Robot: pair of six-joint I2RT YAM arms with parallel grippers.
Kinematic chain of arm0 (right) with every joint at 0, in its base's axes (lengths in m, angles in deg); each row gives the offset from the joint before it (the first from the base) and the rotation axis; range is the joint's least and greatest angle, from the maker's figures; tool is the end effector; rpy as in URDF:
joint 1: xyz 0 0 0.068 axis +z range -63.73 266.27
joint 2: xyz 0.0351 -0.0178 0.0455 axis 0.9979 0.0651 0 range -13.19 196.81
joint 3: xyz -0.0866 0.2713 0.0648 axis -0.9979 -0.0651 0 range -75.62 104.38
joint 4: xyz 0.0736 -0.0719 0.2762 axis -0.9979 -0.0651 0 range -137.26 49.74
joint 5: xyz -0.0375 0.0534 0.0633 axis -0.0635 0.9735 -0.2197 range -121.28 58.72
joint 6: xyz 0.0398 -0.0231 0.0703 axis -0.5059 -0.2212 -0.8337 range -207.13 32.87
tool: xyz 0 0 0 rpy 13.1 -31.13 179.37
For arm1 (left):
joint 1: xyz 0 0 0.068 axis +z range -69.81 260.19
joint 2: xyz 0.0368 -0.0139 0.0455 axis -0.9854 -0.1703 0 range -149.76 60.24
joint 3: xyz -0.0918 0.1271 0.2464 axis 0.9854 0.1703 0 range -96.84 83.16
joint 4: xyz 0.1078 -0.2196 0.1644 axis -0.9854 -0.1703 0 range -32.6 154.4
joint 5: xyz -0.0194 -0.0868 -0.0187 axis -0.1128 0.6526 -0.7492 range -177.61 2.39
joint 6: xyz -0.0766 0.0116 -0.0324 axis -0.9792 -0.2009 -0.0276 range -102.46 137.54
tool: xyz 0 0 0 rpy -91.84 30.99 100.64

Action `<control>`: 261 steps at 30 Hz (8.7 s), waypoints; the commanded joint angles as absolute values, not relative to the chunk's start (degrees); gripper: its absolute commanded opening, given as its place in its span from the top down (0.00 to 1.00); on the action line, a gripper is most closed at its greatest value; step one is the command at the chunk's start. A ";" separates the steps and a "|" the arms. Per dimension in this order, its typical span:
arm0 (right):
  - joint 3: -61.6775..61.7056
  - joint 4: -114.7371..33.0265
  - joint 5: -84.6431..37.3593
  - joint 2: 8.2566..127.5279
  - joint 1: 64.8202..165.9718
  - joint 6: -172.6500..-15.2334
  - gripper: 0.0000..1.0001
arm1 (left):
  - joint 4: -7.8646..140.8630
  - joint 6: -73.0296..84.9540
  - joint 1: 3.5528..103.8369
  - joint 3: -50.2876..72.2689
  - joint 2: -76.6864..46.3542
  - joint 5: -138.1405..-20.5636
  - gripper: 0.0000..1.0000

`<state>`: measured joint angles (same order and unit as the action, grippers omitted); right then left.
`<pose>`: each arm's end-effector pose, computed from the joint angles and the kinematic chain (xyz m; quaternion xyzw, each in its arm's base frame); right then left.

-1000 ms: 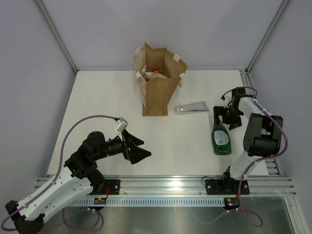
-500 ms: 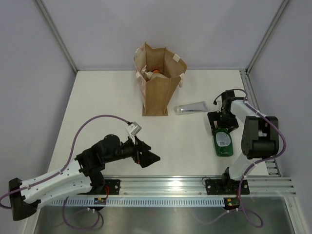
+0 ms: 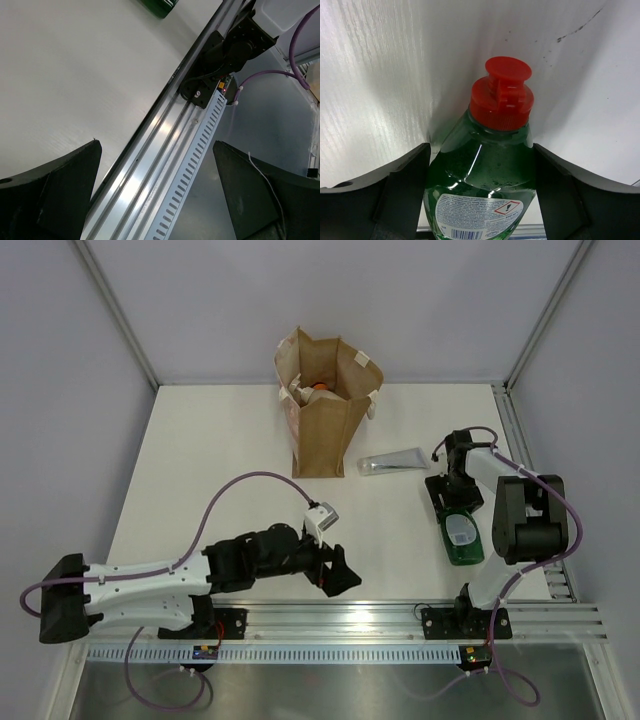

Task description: Place the personal care products into the canvas bag

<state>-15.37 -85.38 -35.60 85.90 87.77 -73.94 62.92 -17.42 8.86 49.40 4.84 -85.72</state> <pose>0.3364 0.0032 0.1181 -0.1256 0.9900 -0.0427 0.0486 0.0864 -0.2633 0.2416 0.2691 0.7898 -0.4492 0.3194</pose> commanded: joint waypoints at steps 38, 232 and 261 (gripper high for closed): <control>-8.21 -88.95 -2.02 77.87 84.86 -79.74 0.95 | 86.96 -3.63 8.30 12.76 -51.29 -101.68 0.01; -1.96 -85.88 -7.21 83.24 103.32 -31.02 0.66 | 54.36 -22.57 56.29 58.80 43.20 -64.77 0.01; -16.91 -89.92 23.64 56.42 92.07 -51.71 0.67 | 93.67 -40.02 17.18 31.50 -25.60 -109.76 0.01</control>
